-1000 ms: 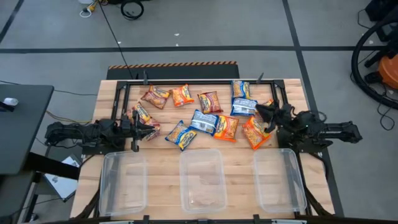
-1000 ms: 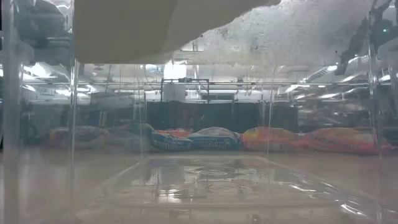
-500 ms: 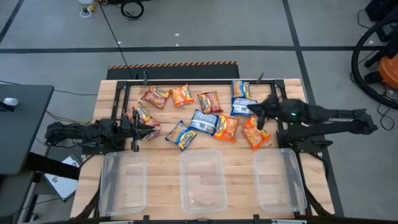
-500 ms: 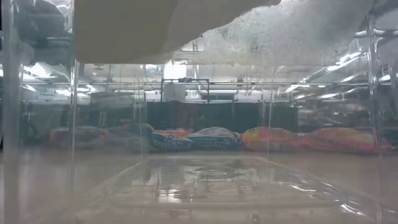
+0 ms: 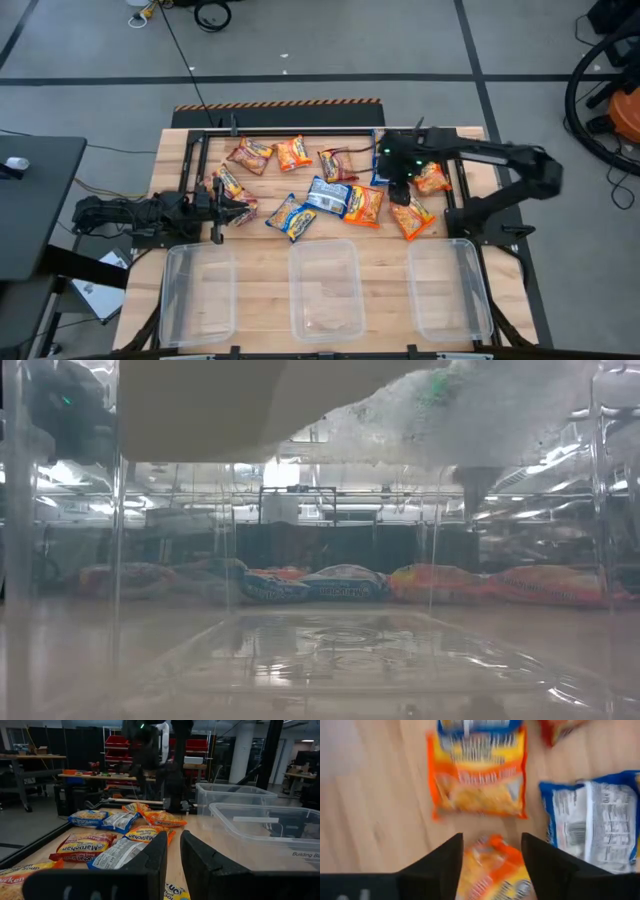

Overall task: Sort Maruchan noodles
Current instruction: Put the bottom right orange noodle pack into the right transparent bin

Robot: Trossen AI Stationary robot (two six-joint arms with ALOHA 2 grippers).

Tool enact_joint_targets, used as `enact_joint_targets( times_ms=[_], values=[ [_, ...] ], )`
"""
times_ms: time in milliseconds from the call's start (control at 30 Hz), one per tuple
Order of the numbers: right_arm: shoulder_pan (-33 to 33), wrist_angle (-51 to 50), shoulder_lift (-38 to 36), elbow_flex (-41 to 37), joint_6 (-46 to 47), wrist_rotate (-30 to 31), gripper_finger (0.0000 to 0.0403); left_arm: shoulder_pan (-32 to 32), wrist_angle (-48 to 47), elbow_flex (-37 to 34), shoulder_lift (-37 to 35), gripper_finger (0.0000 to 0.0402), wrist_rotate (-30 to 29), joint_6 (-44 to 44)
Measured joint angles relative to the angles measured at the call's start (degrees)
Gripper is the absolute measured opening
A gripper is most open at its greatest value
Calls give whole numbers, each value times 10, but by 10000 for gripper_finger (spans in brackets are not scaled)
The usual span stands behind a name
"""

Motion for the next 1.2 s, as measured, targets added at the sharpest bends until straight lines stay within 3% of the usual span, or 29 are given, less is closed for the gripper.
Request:
enact_joint_targets(
  times_ms=[233, 333, 433, 600, 1000, 1100, 1200],
  values=[
    [-16, -33, 144, 19, -211, 71, 241, 0, 3, 0, 0, 57, -30, -14],
    [-20, -63, 189, 19, -263, 108, 238, 0, 25, 0, 0, 57, -33, -129],
    [-33, -66, 220, 18, -277, 107, 234, 0, 49, 0, 0, 57, -39, -254],
    [-47, -78, 247, 18, -281, 70, 232, 0, 83, 0, 0, 57, -71, -328],
    [-3, -119, 240, 14, -278, -21, 232, 0, 100, 0, 0, 57, -86, -306],
    [0, -75, 255, -1, -288, 15, 232, 0, 112, 0, 0, 57, -93, -280],
    [-1, -89, 276, -2, -288, 2, 232, 0, 112, 0, 0, 57, -93, -278]
  ],
)
